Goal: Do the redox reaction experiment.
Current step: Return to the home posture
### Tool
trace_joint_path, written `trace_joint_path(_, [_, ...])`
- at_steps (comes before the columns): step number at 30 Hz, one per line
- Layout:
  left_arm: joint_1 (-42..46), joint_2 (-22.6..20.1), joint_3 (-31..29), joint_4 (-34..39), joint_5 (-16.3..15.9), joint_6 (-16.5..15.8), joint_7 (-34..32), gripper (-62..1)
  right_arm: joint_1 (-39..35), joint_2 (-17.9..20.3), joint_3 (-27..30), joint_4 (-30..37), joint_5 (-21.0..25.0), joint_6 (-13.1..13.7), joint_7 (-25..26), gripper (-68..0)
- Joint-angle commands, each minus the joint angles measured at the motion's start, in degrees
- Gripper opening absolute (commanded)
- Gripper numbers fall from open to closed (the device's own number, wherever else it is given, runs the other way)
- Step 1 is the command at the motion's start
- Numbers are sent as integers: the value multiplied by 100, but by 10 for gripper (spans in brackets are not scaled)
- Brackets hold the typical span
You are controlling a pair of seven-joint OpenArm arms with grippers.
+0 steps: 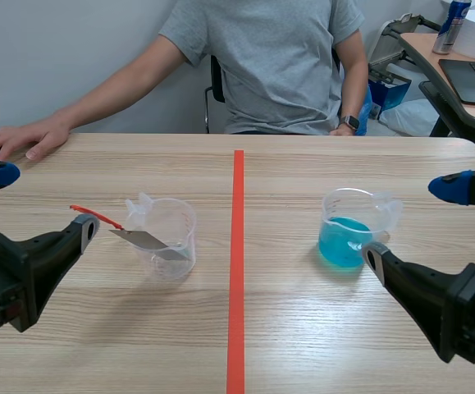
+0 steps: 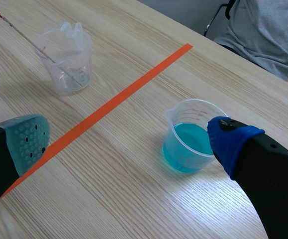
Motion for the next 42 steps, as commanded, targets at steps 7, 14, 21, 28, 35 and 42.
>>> trace_joint_path(7, [-31, 13, -42, 98, 35, 9, -59, 14, 81, -2, 63, 39, 63, -24, 9, 4])
trace_joint_path(14, [-31, 13, -42, 98, 50, 9, -59, 14, 81, -2, 63, 39, 63, -24, -22, 4])
trace_joint_path(21, [-31, 13, -42, 98, 50, 9, -59, 14, 81, -2, 63, 39, 63, -24, -20, 4])
trace_joint_path(28, [-31, 13, -42, 98, 50, 9, -59, 14, 81, -2, 63, 39, 66, -24, -20, 4])
trace_joint_path(35, [-31, 13, -42, 98, 50, 9, -59, 14, 81, -2, 63, 39, 63, -24, -20, 4])
trace_joint_path(42, [-31, 13, -42, 98, 50, 11, -59, 14, 81, -2, 63, 39, 66, -24, -15, 4])
